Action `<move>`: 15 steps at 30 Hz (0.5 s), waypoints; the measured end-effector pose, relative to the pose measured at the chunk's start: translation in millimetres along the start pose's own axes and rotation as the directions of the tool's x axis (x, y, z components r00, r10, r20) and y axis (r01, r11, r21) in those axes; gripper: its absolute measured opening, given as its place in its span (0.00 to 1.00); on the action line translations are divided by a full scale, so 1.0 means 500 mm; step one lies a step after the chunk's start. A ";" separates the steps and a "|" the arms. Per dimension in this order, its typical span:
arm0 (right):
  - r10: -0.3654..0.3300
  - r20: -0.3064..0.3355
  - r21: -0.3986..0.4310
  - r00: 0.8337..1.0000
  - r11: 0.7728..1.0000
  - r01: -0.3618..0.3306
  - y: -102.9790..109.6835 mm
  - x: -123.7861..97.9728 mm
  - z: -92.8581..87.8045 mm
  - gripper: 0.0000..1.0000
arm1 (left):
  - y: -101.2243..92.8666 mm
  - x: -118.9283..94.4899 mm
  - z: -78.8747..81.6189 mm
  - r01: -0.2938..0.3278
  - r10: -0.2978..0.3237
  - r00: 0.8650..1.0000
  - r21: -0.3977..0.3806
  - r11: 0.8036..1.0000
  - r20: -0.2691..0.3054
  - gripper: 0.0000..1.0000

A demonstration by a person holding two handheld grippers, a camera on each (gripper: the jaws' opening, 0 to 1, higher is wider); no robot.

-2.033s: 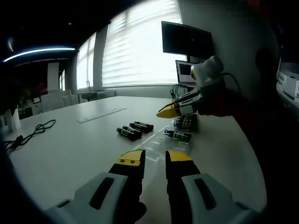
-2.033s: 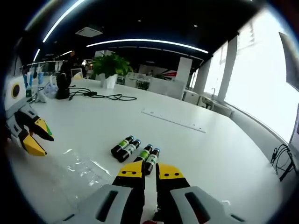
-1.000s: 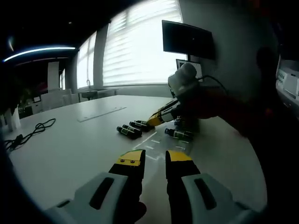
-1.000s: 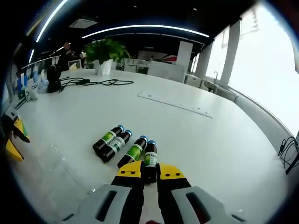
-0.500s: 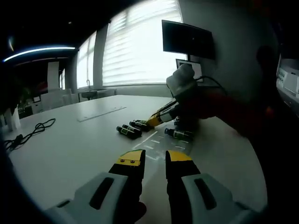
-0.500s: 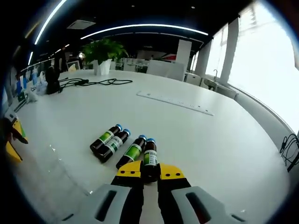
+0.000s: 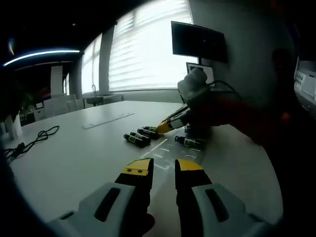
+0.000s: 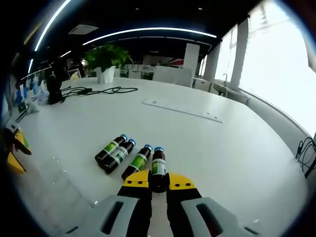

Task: Grip medicine bottles put into box

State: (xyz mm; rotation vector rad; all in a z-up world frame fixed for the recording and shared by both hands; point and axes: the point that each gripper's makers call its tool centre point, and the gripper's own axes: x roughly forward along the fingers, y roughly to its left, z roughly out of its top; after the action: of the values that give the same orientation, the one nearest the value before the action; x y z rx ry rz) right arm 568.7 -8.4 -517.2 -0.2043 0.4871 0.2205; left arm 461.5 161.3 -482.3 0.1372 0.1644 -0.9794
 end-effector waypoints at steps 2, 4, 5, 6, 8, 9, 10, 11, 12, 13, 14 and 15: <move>-0.007 0.006 -0.001 1.000 1.000 0.007 -0.003 -0.005 0.003 0.07 | 0.000 0.000 0.000 -0.001 0.001 1.000 0.001 1.000 0.000 0.12; -0.010 0.017 0.006 1.000 1.000 0.010 -0.005 -0.012 0.006 0.07 | 0.000 0.000 0.001 0.000 0.000 1.000 0.001 1.000 0.001 0.12; -0.011 0.021 0.006 1.000 1.000 0.011 -0.005 -0.016 0.008 0.07 | 0.000 0.000 0.001 0.000 0.000 1.000 0.001 1.000 0.001 0.12; -0.013 0.028 0.008 1.000 1.000 0.012 -0.005 -0.022 0.011 0.07 | 0.000 0.000 0.002 0.000 0.000 1.000 0.001 1.000 0.002 0.12; -0.012 0.046 0.013 0.999 1.000 0.011 -0.003 -0.033 0.019 0.07 | 0.000 0.000 0.001 -0.001 0.001 1.000 0.000 1.000 0.001 0.12; -0.007 0.061 0.020 0.998 1.000 0.006 0.000 -0.041 0.025 0.07 | 0.000 0.000 0.001 -0.001 0.001 1.000 0.000 1.000 0.001 0.12; -0.003 0.071 0.026 0.997 1.000 0.001 0.002 -0.046 0.029 0.07 | 0.000 0.000 0.001 -0.001 0.001 1.000 0.000 1.000 0.001 0.12; 0.006 0.081 0.032 0.997 0.999 -0.008 0.008 -0.058 0.032 0.07 | 0.000 0.000 0.001 0.000 0.000 1.000 -0.001 1.000 0.001 0.12; 0.011 0.089 0.034 0.996 0.999 -0.014 0.013 -0.067 0.034 0.07 | 0.000 0.000 0.001 0.000 0.000 1.000 0.000 1.000 0.001 0.12; 0.015 0.098 0.036 0.995 0.999 -0.019 0.018 -0.077 0.036 0.07 | 0.000 0.000 0.001 0.000 0.000 1.000 0.000 1.000 0.001 0.12; 0.021 0.107 0.033 0.994 0.999 -0.024 0.025 -0.091 0.038 0.07 | 0.000 0.000 0.001 0.000 0.000 1.000 -0.001 1.000 0.001 0.12; 0.025 0.115 0.028 0.993 0.999 -0.029 0.031 -0.101 0.039 0.07 | 0.000 0.000 0.001 0.000 0.000 1.000 -0.001 1.000 0.000 0.12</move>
State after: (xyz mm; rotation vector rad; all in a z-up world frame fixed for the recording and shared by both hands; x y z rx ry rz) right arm 529.7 3.1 -478.2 -0.1548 0.3788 0.2497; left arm 461.6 161.0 -481.9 0.1362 0.1644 -0.9797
